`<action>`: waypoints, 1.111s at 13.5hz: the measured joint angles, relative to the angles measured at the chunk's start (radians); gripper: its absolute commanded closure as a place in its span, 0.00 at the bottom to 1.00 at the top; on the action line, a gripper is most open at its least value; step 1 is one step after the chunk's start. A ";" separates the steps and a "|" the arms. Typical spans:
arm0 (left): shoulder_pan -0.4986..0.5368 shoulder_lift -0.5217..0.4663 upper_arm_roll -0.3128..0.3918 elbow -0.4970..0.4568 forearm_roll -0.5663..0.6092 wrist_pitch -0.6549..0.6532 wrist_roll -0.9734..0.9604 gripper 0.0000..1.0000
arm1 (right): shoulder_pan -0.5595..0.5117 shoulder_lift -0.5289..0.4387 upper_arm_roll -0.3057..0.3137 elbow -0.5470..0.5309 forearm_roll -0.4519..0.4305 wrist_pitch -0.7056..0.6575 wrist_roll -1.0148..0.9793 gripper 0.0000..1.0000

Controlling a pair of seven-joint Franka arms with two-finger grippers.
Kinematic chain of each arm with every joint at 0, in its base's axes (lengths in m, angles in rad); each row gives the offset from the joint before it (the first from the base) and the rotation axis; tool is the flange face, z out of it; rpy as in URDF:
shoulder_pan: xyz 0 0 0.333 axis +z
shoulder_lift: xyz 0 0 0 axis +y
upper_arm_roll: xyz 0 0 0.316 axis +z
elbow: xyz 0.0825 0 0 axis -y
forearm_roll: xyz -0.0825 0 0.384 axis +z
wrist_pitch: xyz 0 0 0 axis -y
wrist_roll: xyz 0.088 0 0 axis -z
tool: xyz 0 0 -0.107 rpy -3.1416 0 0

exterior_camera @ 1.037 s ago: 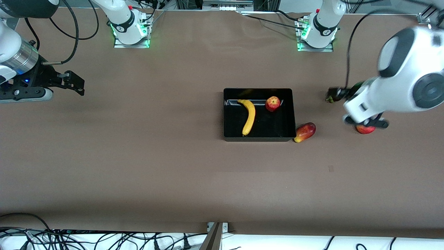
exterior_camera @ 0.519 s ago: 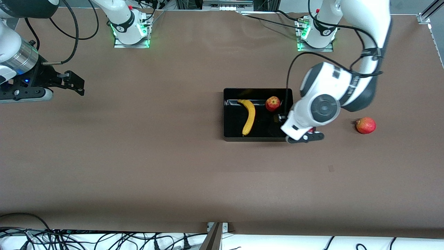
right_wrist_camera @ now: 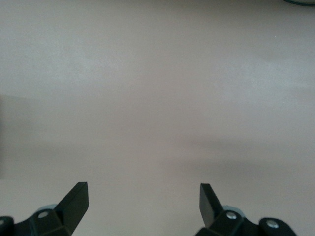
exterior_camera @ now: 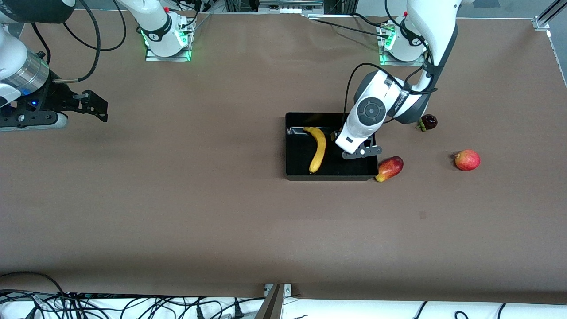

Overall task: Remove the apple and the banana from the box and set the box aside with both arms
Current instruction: 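Grasp the small red apple in the box with the left gripper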

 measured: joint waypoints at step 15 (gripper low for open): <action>-0.051 -0.034 0.010 -0.003 0.000 -0.029 -0.063 0.87 | 0.000 0.000 0.000 0.000 0.000 0.000 0.000 0.00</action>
